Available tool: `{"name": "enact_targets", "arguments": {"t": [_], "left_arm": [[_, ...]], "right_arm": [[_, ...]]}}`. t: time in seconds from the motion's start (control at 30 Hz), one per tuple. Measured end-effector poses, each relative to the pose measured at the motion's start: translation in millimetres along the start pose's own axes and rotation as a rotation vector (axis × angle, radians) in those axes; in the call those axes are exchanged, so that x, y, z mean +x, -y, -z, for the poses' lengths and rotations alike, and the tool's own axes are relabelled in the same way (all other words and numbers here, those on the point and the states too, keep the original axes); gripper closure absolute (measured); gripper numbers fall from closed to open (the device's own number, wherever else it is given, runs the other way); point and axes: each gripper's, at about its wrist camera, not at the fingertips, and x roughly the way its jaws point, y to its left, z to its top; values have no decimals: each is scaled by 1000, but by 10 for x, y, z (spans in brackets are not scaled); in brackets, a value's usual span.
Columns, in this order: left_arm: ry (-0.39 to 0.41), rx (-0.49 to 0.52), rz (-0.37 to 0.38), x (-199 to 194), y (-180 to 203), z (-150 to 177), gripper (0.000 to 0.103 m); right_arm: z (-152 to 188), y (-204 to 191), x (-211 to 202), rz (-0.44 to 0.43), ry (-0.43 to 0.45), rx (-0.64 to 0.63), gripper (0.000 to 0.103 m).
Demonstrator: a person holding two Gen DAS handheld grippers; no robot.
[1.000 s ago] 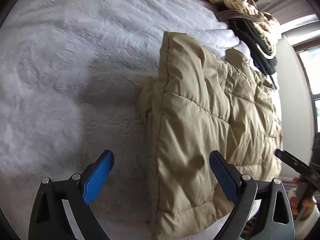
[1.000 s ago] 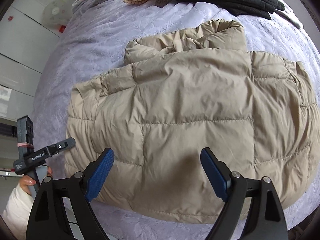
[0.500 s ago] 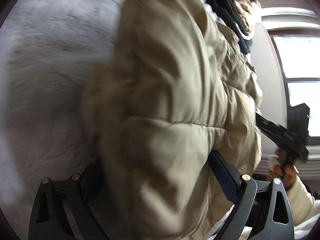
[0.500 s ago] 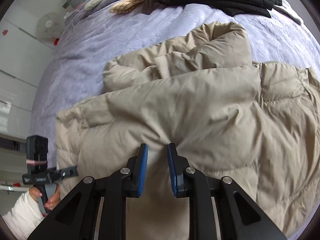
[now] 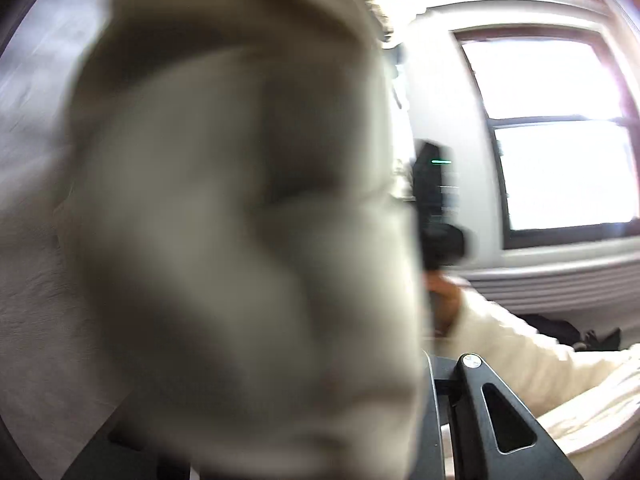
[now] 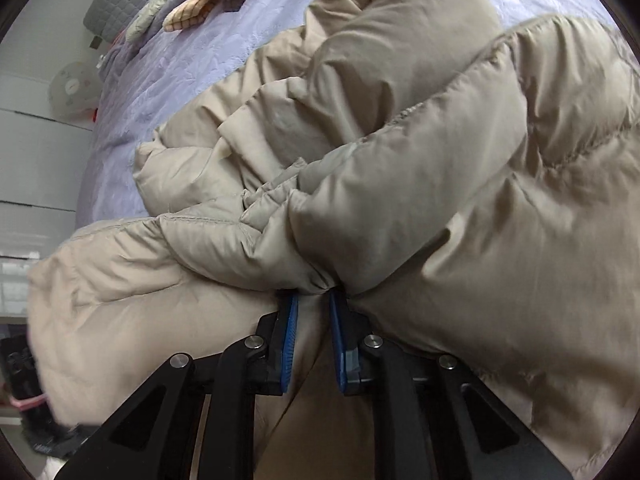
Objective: Fold large clothes
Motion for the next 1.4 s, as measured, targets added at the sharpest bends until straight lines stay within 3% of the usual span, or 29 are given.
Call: {"name": "enact_targets", "arguments": {"t": [0.13,0.4,0.53,0.6,0.67,0.9,0.97,1.03,1.17,1.2,1.27,1.33,1.4], "left_arm": [[12,12,32,165,463,-84,73],[51,-34,-68,521,937,-231,73],[58,-50,-74,455,965,-175,73],[59,-40,-114,455,1038,-179,73],[55,-27,-154,445,1102,-215,73],[4,93,-291,831,1613,-195,73],[-18,127,-310,977,1713,-268,66],[-43,153,-305,1166,1828,-290,49],[-90,204,-286,1520,1959,-315,32],[-107,214,-268,1652,1975,-340,28],[-135,224,-252,1858,1961,-384,26],[-157,222,-241,2077,1953,-403,25],[-191,191,-196,2237,1874,-476,16]], "right_arm": [[0,104,-13,-42,1,29,93],[-49,361,-7,-177,-27,130,95],[-63,352,-208,-178,-55,122,91],[-17,367,-383,-174,-45,106,81],[86,454,-592,-176,-24,115,60],[574,907,-1187,-128,26,134,63],[711,1092,-1323,-134,34,159,73],[818,1258,-1463,-165,52,176,73],[965,1371,-1694,-158,96,145,72],[999,1401,-1745,-148,107,142,69],[1103,1479,-1889,-141,144,142,43],[1185,1517,-2039,-139,185,135,33],[1253,1566,-2179,-135,209,127,32]]}}
